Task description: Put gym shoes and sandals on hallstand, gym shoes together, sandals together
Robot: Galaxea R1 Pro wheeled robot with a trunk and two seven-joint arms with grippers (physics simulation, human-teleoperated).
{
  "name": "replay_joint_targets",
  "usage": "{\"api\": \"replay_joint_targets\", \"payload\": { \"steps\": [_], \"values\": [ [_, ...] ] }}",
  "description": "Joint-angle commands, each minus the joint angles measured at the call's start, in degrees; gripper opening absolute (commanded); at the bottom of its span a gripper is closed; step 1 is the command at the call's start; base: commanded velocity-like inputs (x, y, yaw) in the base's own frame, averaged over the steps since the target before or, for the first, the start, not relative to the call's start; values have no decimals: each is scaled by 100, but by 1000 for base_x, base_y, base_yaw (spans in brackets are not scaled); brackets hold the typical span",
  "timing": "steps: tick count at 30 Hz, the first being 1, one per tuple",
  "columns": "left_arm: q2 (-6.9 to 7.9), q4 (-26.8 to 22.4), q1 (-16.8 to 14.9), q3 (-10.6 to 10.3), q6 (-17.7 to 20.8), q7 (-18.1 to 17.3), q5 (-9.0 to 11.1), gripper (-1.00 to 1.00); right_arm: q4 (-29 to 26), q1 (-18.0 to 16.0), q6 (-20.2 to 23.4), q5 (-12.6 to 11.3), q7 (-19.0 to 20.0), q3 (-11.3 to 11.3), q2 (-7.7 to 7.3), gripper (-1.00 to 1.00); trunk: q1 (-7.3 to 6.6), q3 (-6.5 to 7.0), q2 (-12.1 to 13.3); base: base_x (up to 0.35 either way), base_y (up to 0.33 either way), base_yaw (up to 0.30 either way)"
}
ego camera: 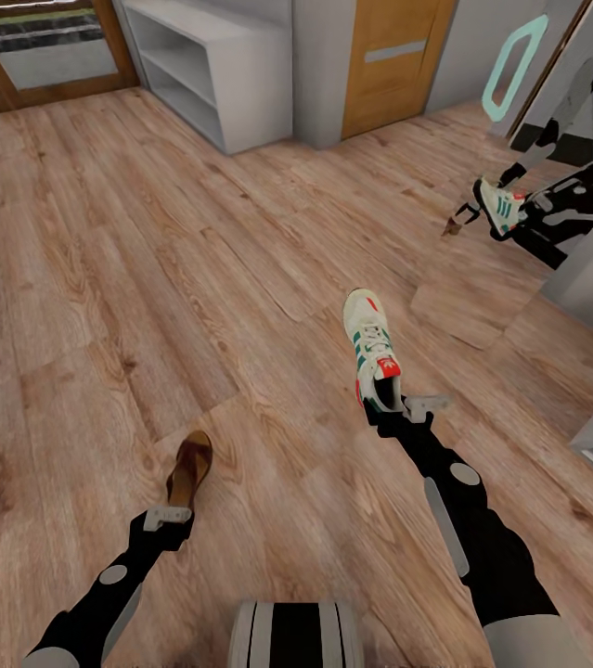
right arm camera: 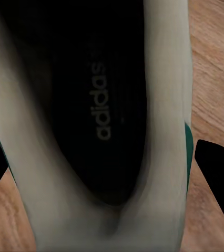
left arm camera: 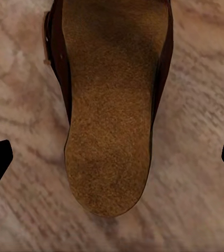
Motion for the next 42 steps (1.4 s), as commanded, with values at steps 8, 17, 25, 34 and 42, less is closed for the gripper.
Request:
{"api": "replay_joint_targets", "payload": {
  "steps": [8,17,25,34,42],
  "values": [
    [-12,12,-2,14,-21,-25,-30,100,-8,-2,32,-57,4,2,-5,-100,20,-213,-12,0,0,0],
    [9,2,4,14,-27,-24,-35,100,-7,-2,32,-58,4,0,-5,-100,27,-345,-16,0,0,0],
    [35,2,17,21,-35,-24,-31,100,-7,-2,32,-58,4,4,-5,-100,30,-380,-17,0,0,0],
    [32,2,7,19,-38,-24,-30,100,-7,-2,32,-52,4,-3,-5,-100,43,-553,-24,0,0,0],
    [39,2,29,21,-43,-23,-30,100,-7,-2,32,-43,4,-4,-5,-100,43,-600,-24,0,0,0]
  ]
}}
